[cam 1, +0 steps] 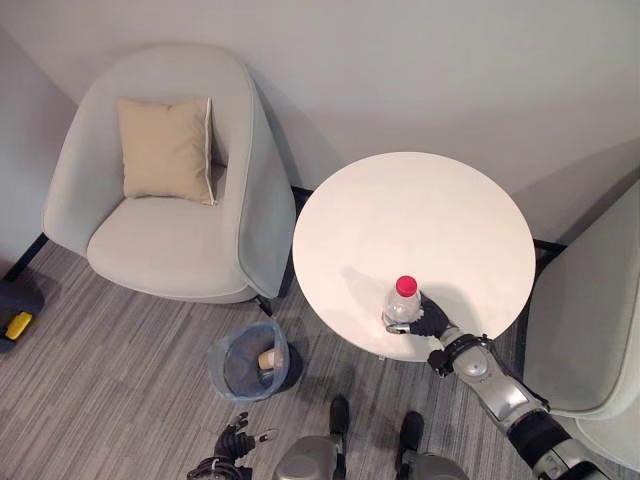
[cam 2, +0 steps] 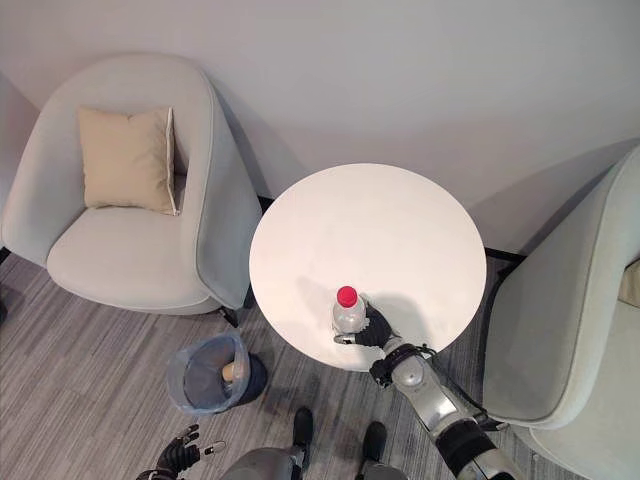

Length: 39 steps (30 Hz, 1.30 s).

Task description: Gather garbage on tea table into small bin, then transfer packed bag to large trash can.

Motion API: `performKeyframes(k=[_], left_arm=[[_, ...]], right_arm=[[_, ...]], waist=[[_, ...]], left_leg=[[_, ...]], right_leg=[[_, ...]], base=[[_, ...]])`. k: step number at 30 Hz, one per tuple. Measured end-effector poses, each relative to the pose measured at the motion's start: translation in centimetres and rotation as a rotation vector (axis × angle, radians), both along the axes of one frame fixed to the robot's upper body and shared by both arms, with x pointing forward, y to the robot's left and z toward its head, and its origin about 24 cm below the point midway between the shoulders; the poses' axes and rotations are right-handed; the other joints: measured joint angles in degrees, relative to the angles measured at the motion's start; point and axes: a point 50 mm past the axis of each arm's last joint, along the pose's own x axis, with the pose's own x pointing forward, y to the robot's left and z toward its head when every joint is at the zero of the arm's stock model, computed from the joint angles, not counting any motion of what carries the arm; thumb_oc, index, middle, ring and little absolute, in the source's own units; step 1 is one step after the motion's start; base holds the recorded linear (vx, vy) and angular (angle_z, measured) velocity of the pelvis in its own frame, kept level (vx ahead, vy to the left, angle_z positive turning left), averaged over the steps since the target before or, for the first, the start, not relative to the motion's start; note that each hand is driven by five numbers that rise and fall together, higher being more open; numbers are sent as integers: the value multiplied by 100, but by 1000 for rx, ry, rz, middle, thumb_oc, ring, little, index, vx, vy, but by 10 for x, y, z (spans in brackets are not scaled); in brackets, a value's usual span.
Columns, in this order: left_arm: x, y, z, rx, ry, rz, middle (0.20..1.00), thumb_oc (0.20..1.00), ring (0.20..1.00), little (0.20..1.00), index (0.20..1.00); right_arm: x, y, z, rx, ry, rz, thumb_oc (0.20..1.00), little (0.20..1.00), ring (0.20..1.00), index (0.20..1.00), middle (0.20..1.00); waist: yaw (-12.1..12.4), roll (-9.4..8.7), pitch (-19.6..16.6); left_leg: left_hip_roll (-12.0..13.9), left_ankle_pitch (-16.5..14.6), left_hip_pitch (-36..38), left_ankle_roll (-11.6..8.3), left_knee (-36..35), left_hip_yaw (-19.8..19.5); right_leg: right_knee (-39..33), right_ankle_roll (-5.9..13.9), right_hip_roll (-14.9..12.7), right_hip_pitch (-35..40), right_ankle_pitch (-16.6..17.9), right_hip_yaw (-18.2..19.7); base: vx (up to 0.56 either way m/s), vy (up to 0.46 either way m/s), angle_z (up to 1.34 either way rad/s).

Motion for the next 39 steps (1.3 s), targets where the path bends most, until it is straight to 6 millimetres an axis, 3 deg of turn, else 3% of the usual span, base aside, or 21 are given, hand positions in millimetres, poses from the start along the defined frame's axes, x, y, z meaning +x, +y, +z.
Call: performKeyframes(k=[7,13,19,23,24,25,26,27,31,32,33,34,36,39], left_arm=[[6,0,2,1,-15,-1,1000,1000,1000,1000,1000],[9,1,4,1,-28,3,1000,1000,1000,1000,1000],[10,0,5,-7,-37,-2,1000,1000,1000,1000,1000],[17,-2,8,-12,-66,-9,1000,1000,1000,1000,1000],[17,-2,8,-12,-64,-10,1000,1000,1000,1000,1000],[21,-3,9,-13,-72,-13,1000,1000,1000,1000,1000],[20,-3,8,-12,-65,-11,1000,1000,1000,1000,1000],[20,0,8,-4,-52,-7,1000,1000,1000,1000,1000],[23,-2,9,-5,-61,-13,1000,1000,1000,1000,1000],[22,-3,8,-11,-53,-16,1000,1000,1000,1000,1000],[19,-7,6,-18,-44,-19,1000,1000,1000,1000,1000],[18,-10,5,-22,-35,-32,1000,1000,1000,1000,1000],[18,-9,5,1,-30,-71,1000,1000,1000,1000,1000],[15,-1,6,29,-23,-83,1000,1000,1000,1000,1000]], right_arm=[[4,-9,8,-3,-29,-35,200,200,200,200,200],[-1,-33,48,49,-187,-80,200,200,200,200,200],[-10,-24,58,84,-220,-3,200,200,200,200,200],[-12,-20,60,95,-234,14,200,200,200,200,200],[-12,-20,60,94,-234,13,200,200,200,200,200],[-12,-21,61,91,-238,14,200,200,200,200,200],[-12,-20,61,92,-238,14,200,200,200,200,200],[-14,-15,58,97,-234,24,200,200,200,200,200],[-15,-13,62,79,-257,41,200,200,200,200,200],[-17,-15,62,77,-260,35,200,200,200,200,200],[-18,-18,61,64,-254,32,200,200,200,200,200],[-19,-22,59,62,-248,16,200,200,200,200,200],[-20,-20,56,74,-239,9,200,200,200,200,200],[-18,-11,59,90,-255,24,200,200,200,200,200]], waist=[[57,-37,36],[-27,-131,67],[-21,-197,69],[13,-204,88],[9,-216,94],[-52,-260,124],[-22,-279,142],[-22,-475,256],[-201,-522,243],[-233,-446,208],[-288,-323,134],[-297,-218,84],[-314,-304,49],[-106,-403,-16]], left_leg=[[-9,1,17,2,-6,-38],[-6,3,208,2,-3,-129],[-11,43,184,-60,130,-234],[-87,241,-193,-353,413,-312],[-103,316,-261,-471,397,-252],[-72,227,-300,-567,419,93],[-1,110,-336,-463,559,461],[256,-169,-399,-332,1002,1742],[733,-251,-403,-256,1178,2714],[922,-345,-325,-116,1078,3210],[955,-279,-270,-69,951,3302],[907,-75,-247,305,832,3214],[598,-174,-247,398,870,2987],[269,-399,-167,505,908,2984]], right_leg=[[0,4,-5,37,-3,-31],[0,-1,9,274,-34,-144],[1,20,57,421,-110,-273],[11,-41,33,428,-137,-640],[14,-135,-8,429,-156,-755],[-32,-322,-63,434,-146,-925],[-33,-425,-91,436,-117,-1020],[-30,-396,-315,562,-75,-1505],[46,-230,-530,615,-267,-1895],[162,6,-643,658,-241,-2189],[278,122,-614,673,-305,-2217],[470,251,-648,664,-399,-2199],[641,338,-858,614,-571,-1785],[855,429,-1194,633,-532,-1682]], base=[[4,-7,3],[-10,-35,9],[-85,-62,15],[-105,-25,61],[-54,3,77],[35,-22,69],[26,-8,97],[45,15,119],[40,87,99],[144,160,115],[159,140,116],[177,173,89],[163,199,74],[174,261,21]])
